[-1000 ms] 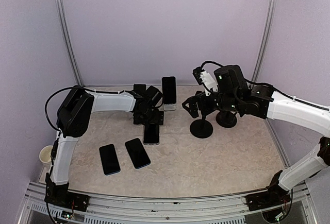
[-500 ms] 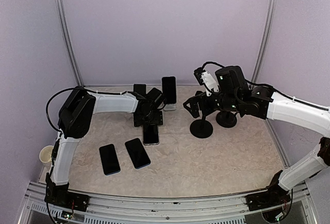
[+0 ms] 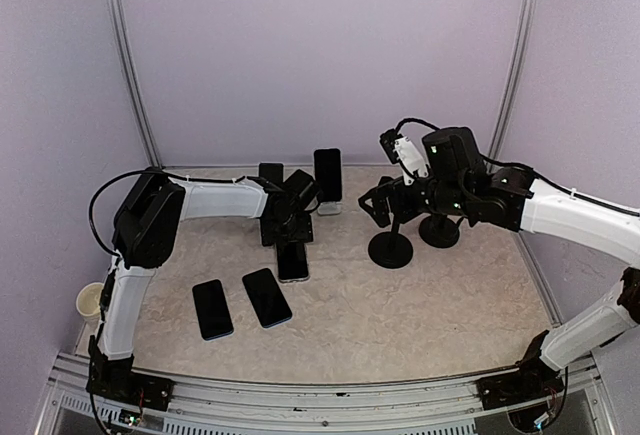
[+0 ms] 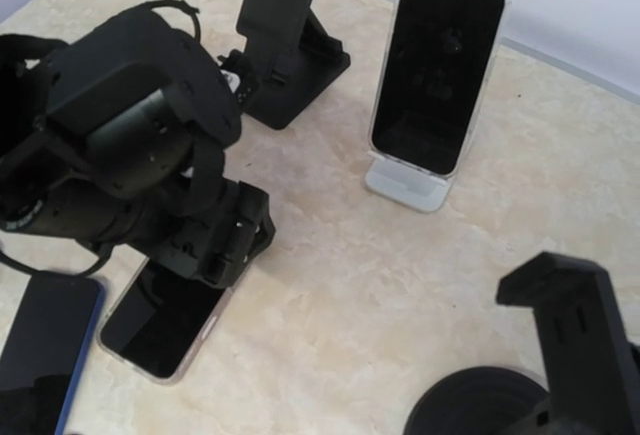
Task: Place the phone on the phone stand
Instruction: Pick up the phone from the center of the board, then place the phone on the phone stand.
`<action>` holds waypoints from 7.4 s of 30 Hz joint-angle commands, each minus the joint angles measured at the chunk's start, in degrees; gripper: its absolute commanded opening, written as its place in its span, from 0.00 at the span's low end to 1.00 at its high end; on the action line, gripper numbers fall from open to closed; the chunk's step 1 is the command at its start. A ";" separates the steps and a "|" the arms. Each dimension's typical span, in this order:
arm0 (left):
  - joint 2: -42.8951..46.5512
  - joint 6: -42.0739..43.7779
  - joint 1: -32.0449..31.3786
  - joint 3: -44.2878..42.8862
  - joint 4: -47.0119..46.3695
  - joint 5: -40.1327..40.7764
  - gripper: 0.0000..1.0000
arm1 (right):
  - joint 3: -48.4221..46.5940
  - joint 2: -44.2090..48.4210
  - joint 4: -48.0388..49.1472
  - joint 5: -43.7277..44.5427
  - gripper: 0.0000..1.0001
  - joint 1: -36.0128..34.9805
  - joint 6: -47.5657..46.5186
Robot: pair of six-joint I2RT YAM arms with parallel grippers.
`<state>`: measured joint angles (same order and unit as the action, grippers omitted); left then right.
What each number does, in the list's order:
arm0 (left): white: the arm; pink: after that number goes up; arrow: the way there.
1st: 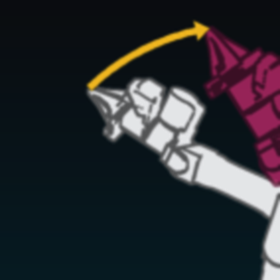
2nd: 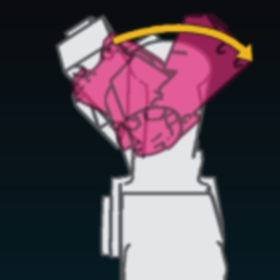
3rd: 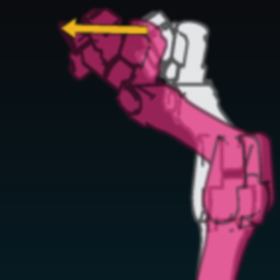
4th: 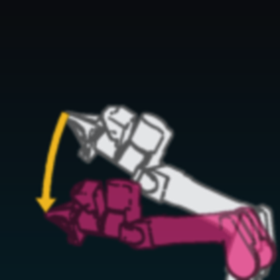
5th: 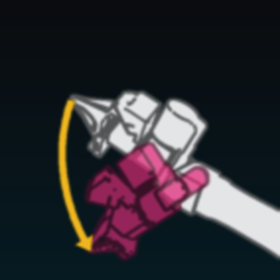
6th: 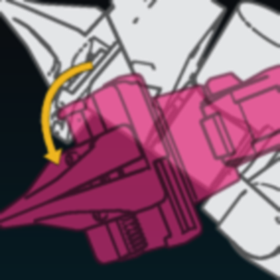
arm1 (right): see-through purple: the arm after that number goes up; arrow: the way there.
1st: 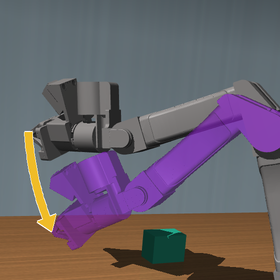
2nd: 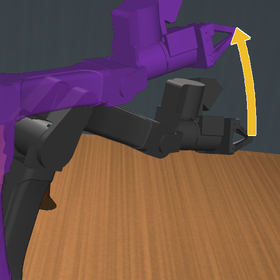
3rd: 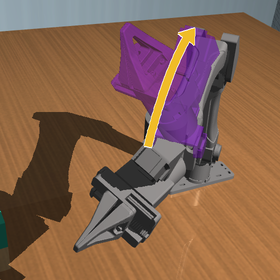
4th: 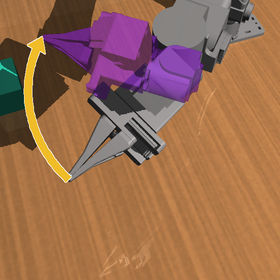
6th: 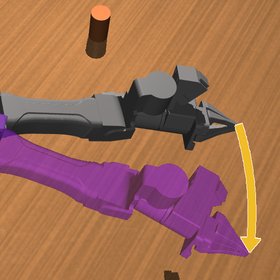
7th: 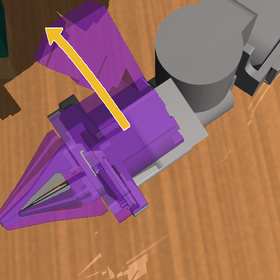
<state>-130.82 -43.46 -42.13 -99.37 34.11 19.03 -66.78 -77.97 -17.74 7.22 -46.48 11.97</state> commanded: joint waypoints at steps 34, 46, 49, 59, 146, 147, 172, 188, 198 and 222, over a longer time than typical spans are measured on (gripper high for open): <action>18.59 19.82 2.89 14.32 -23.23 -5.49 0.00 | -0.79 0.59 0.18 -0.23 1.00 0.78 0.07; 25.50 22.10 1.65 24.26 -35.24 -5.05 0.00 | -0.54 0.31 0.33 -0.21 1.00 0.78 0.09; 27.58 24.08 1.55 26.53 -37.71 -4.72 0.00 | -0.37 0.73 0.80 -0.49 1.00 0.78 0.02; 33.64 28.76 1.25 30.38 -41.14 1.97 0.00 | 0.37 1.42 1.21 -0.44 1.00 0.80 -0.19; 8.37 46.37 11.36 11.81 -68.40 7.60 0.00 | 1.22 2.75 -2.61 0.99 1.00 0.78 3.02; 8.26 46.39 11.44 11.91 -68.57 7.53 0.00 | 1.31 2.82 -2.57 1.13 1.00 0.80 3.06; 4.78 45.23 11.79 8.99 -66.48 7.27 0.00 | 0.32 1.95 -2.69 0.96 1.00 0.82 2.73; 2.71 36.15 12.46 4.08 -57.03 11.90 0.00 | 0.16 1.77 -2.57 0.95 1.00 0.78 2.47; 1.56 36.88 11.85 3.08 -56.18 12.95 0.00 | 0.25 1.86 -2.57 1.17 1.00 0.81 2.44; 0.14 40.95 10.42 2.36 -58.34 14.72 0.15 | 0.20 1.77 -2.57 1.39 1.00 0.85 2.20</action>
<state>-129.21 -2.15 -31.62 -95.22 -23.24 32.64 -66.02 -76.88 -19.99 7.97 -46.22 14.52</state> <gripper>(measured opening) 0.765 0.999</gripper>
